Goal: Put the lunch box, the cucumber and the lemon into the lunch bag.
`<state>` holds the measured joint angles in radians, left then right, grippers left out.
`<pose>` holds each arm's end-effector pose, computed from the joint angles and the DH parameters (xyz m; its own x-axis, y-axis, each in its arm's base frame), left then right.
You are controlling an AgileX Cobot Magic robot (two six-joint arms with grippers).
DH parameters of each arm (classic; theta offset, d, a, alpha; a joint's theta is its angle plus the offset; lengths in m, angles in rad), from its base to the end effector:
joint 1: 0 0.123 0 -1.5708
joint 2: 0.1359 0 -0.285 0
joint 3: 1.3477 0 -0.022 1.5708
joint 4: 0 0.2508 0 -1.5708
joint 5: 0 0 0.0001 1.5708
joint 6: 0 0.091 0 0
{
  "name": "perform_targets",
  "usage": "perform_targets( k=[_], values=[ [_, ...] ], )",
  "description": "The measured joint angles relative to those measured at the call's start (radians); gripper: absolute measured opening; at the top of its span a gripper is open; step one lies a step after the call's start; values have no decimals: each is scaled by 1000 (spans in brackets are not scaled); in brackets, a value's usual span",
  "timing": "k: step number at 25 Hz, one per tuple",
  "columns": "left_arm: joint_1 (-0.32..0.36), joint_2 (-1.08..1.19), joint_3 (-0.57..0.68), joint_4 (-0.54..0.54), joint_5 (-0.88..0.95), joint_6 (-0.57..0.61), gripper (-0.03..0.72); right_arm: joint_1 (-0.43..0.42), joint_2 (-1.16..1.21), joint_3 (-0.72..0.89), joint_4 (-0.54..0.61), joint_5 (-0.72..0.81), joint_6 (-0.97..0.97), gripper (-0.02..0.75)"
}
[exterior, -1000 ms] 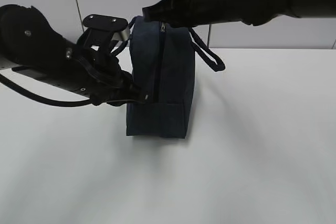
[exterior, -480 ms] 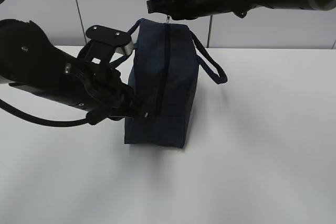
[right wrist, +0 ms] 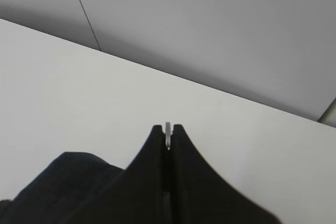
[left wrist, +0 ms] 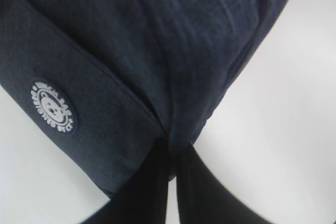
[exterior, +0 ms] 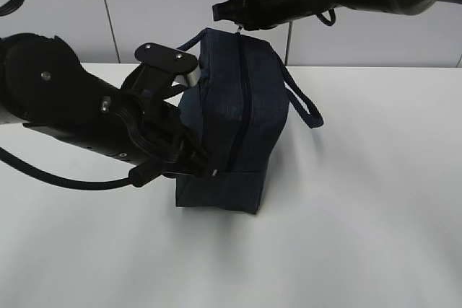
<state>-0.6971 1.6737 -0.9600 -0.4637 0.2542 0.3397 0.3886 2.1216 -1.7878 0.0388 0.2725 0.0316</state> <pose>0.2562 -0.2279 0.2024 -0.6519 0.4022 -0.6429 0.6261 0.7637 -0.1571 0.4700 0.1934 0.2583 -0.4846 -0.1239 -0.8659 -0.3547 0.9327 0.0650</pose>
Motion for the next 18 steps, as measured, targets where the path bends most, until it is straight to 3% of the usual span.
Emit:
perform_targets(
  k=[10, 13, 18],
  values=[
    [0, -9, 0, -87, 49, 2, 13, -2, 41, -46, 1, 63, 0, 0],
    [0, -43, 0, -120, 82, 2, 107, -4, 40, -46, 1, 82, 0, 0],
    [2, -125, -11, -144, 125, -22, 331, -4, 38, -48, 1, 105, 0, 0]
  ],
)
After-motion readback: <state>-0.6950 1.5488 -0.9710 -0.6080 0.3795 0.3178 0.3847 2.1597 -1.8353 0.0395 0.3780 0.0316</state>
